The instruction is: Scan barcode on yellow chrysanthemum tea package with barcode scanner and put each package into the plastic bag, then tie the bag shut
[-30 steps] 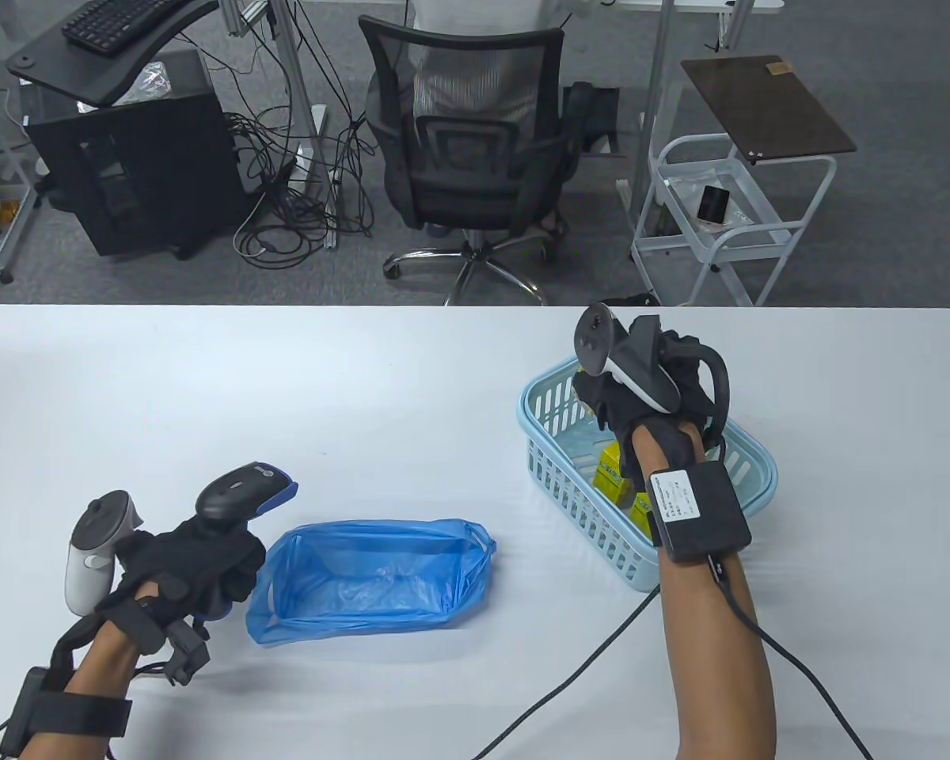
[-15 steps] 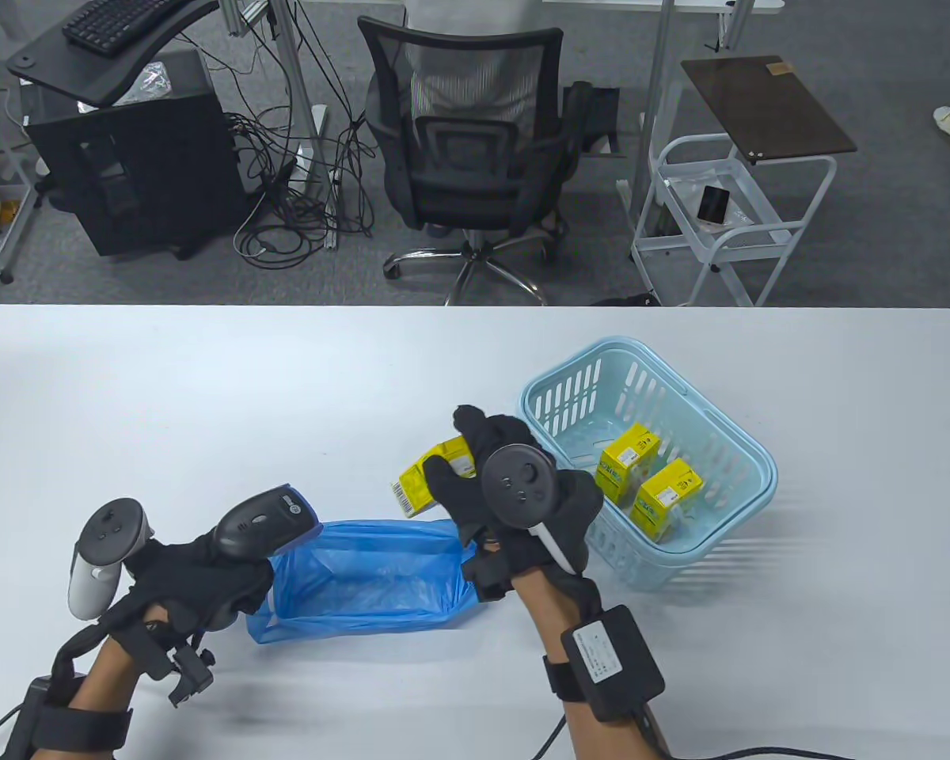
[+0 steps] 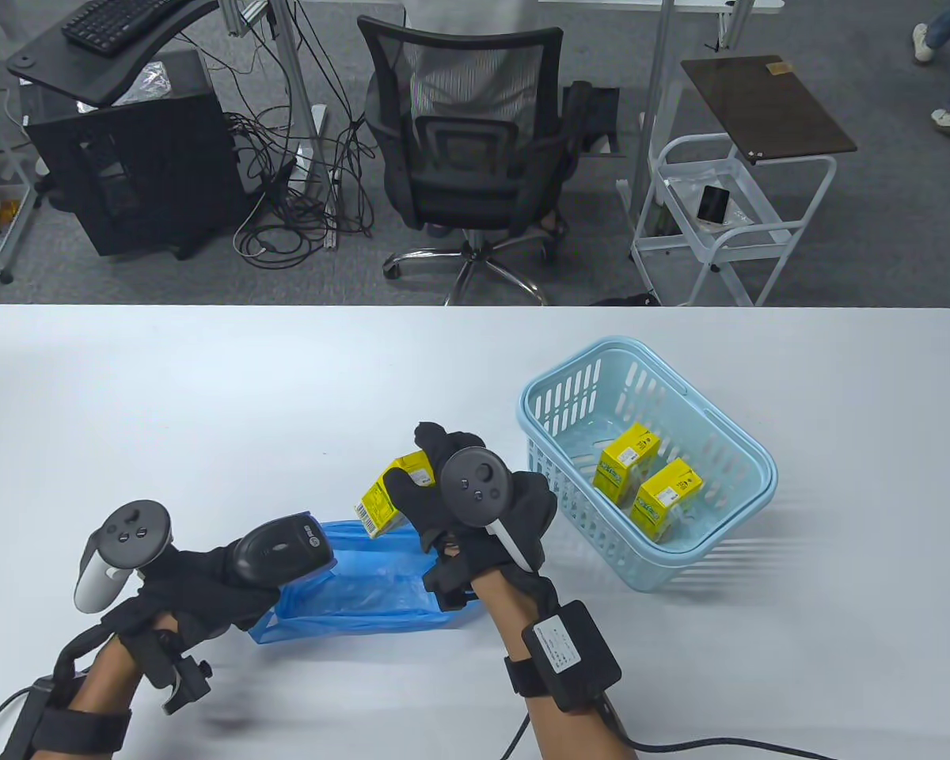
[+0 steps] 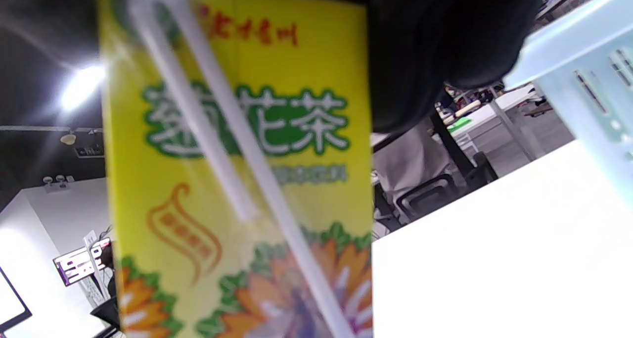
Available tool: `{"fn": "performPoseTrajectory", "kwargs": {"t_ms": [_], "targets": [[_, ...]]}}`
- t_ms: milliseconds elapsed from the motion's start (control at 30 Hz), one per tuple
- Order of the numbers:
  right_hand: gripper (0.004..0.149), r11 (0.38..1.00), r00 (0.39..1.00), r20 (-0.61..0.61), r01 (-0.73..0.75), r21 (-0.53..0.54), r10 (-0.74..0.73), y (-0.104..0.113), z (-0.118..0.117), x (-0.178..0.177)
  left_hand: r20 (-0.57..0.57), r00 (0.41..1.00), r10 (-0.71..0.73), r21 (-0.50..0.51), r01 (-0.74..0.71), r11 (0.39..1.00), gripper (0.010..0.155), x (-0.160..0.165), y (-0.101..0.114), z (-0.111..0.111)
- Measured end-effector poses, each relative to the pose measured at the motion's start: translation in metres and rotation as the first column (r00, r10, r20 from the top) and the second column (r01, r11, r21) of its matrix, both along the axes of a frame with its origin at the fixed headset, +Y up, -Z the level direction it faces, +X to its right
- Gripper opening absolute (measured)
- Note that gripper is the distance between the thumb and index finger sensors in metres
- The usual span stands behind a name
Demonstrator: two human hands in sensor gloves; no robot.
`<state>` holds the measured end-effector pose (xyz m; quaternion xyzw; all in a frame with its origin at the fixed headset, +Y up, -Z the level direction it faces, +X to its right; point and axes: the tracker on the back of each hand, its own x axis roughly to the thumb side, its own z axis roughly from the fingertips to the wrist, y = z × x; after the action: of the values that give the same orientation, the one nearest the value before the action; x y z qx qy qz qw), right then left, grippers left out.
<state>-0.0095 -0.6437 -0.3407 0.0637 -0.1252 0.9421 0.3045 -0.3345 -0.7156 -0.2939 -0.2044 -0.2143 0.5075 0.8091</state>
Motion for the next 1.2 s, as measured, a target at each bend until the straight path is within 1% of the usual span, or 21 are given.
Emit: {"fn": "performPoseTrajectory", "kwargs": {"t_ms": [67, 133, 233, 267, 300, 333, 433, 467, 533, 667, 767, 967, 1000, 1067, 1100, 1133, 1167, 1200], "targets": [[0.073, 1.000, 1.000, -0.003, -0.010, -0.001, 0.010, -0.001, 0.001, 0.000, 0.009, 1.000, 0.025, -0.001, -0.025, 1.000, 0.061, 0.000, 0.001, 0.001], [0.073, 1.000, 1.000, -0.012, -0.014, -0.004, 0.014, -0.002, 0.003, 0.000, -0.004, 1.000, 0.026, 0.005, -0.026, 1.000, 0.062, -0.002, 0.000, 0.002], [0.074, 0.996, 0.989, -0.127, -0.080, -0.030, 0.076, -0.003, 0.007, -0.005, -0.037, 0.998, 0.058, 0.011, -0.057, 0.998, 0.071, -0.009, 0.001, 0.000], [0.075, 0.993, 0.974, -0.203, -0.108, -0.050, 0.096, -0.005, 0.010, -0.011, -0.060, 0.995, 0.082, 0.019, -0.081, 0.996, 0.072, -0.014, 0.003, -0.001], [0.075, 0.991, 0.965, -0.238, -0.125, -0.049, 0.110, -0.006, 0.011, -0.014, -0.075, 0.992, 0.098, 0.025, -0.096, 0.995, 0.074, -0.016, 0.004, -0.001], [0.077, 0.981, 0.941, -0.293, -0.190, -0.046, 0.168, -0.009, 0.013, -0.020, -0.104, 0.987, 0.121, 0.037, -0.118, 0.992, 0.074, -0.022, 0.005, -0.002], [0.080, 0.961, 0.858, -0.461, -0.274, -0.042, 0.224, -0.022, 0.019, -0.040, -0.130, 0.978, 0.163, 0.035, -0.160, 0.987, 0.076, -0.032, 0.006, -0.003], [0.080, 0.958, 0.831, -0.509, -0.284, -0.040, 0.225, -0.027, 0.020, -0.046, -0.130, 0.977, 0.170, 0.031, -0.168, 0.985, 0.078, -0.034, 0.005, -0.003], [0.082, 0.962, 0.807, -0.559, -0.267, -0.054, 0.193, -0.035, 0.020, -0.055, -0.135, 0.973, 0.190, 0.027, -0.188, 0.982, 0.079, -0.037, 0.005, -0.003], [0.082, 0.968, 0.789, -0.589, -0.247, -0.045, 0.174, -0.044, 0.018, -0.071, -0.153, 0.968, 0.197, 0.029, -0.195, 0.980, 0.079, -0.041, 0.004, -0.005], [0.082, 0.966, 0.772, -0.614, -0.252, -0.063, 0.161, -0.048, 0.012, -0.082, -0.156, 0.970, 0.188, 0.008, -0.189, 0.982, 0.080, -0.043, 0.001, -0.006], [0.082, 0.969, 0.766, -0.623, -0.243, -0.052, 0.158, -0.054, 0.002, -0.097, -0.140, 0.977, 0.160, -0.015, -0.164, 0.986, 0.079, -0.040, -0.003, -0.007], [0.082, 0.968, 0.767, -0.621, -0.246, -0.053, 0.161, -0.056, 0.001, -0.099, -0.142, 0.977, 0.160, -0.016, -0.164, 0.986, 0.079, -0.040, -0.003, -0.007], [0.084, 0.952, 0.755, -0.625, -0.300, -0.065, 0.195, -0.064, -0.002, -0.103, -0.156, 0.973, 0.170, -0.003, -0.173, 0.985, 0.079, -0.042, -0.002, -0.006], [0.082, 0.947, 0.761, -0.613, -0.316, -0.064, 0.213, -0.066, -0.004, -0.102, -0.162, 0.971, 0.177, 0.002, -0.179, 0.984, 0.079, -0.044, -0.002, -0.006], [0.083, 0.956, 0.756, -0.631, -0.284, -0.078, 0.173, -0.067, -0.004, -0.103, -0.163, 0.969, 0.184, 0.004, -0.186, 0.983, 0.079, -0.045, -0.002, -0.006], [0.084, 0.952, 0.752, -0.641, -0.287, -0.107, 0.155, -0.067, -0.004, -0.105, -0.170, 0.966, 0.194, 0.008, -0.195, 0.981, 0.079, -0.046, -0.001, -0.006], [0.085, 0.952, 0.750, -0.641, -0.290, -0.102, 0.160, -0.068, -0.004, -0.105, -0.174, 0.965, 0.197, 0.010, -0.199, 0.980, 0.079, -0.047, -0.001, -0.007]]}}
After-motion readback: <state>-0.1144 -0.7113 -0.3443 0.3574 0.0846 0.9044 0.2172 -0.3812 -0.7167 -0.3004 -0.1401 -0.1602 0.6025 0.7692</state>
